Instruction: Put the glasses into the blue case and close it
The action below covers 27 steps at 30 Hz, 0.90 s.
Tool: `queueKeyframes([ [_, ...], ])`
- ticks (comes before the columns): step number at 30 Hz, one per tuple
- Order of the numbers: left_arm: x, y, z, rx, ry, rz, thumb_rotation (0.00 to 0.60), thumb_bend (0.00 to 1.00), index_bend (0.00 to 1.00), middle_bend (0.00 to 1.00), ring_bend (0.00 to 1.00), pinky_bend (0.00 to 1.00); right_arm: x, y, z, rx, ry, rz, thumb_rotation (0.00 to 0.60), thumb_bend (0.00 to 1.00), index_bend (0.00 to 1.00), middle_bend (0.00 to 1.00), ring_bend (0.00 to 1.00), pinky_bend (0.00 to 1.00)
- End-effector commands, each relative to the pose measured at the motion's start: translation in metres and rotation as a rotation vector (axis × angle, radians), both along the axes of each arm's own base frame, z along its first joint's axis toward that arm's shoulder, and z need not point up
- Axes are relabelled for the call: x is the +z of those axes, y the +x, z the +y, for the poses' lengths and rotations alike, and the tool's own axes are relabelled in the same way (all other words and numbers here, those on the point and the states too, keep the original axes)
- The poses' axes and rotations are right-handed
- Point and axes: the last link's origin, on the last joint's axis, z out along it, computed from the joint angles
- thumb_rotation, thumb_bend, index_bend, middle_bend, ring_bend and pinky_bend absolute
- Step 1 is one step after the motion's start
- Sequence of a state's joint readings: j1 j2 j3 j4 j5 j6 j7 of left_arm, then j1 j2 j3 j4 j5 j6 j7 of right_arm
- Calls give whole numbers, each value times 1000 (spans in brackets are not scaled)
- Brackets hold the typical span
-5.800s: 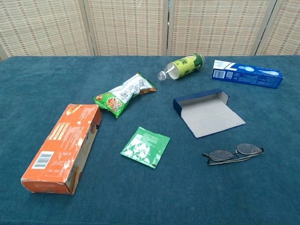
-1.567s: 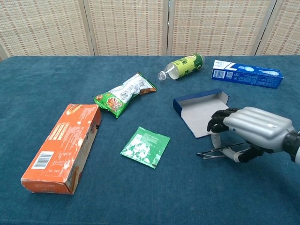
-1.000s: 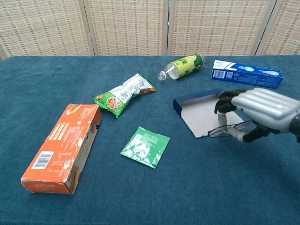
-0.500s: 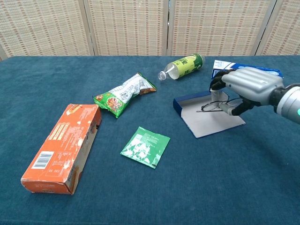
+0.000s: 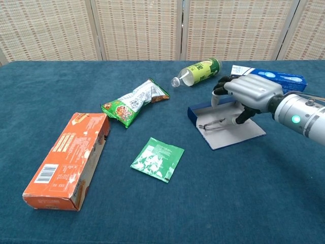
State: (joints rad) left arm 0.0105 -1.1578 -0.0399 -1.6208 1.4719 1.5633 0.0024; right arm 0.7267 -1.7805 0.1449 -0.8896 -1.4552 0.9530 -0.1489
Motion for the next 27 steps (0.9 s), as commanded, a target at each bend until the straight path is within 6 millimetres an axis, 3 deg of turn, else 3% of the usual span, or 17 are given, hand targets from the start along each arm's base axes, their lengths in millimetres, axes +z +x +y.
queueKeyframes([
  [1,0,0,0,-1,-1,1,600,425,80,0,0,0,-1,0,0,-4,-6,-1,600,277,121,74,0,108],
  [7,0,-1,0,3,0,1,600,424,80,0,0,0,10,-3,1,-18,-21,-18,600,212,6,0,0,64],
  [11,-1,-1,0,2,-4,0,600,424,81,0,0,0,12,-5,3,-31,-2,5,600,186,0,0,0,35],
  [27,2,-6,-6,24,5,3,600,424,81,0,0,0,-14,22,-22,-66,12,46,600,180,0,0,0,0],
])
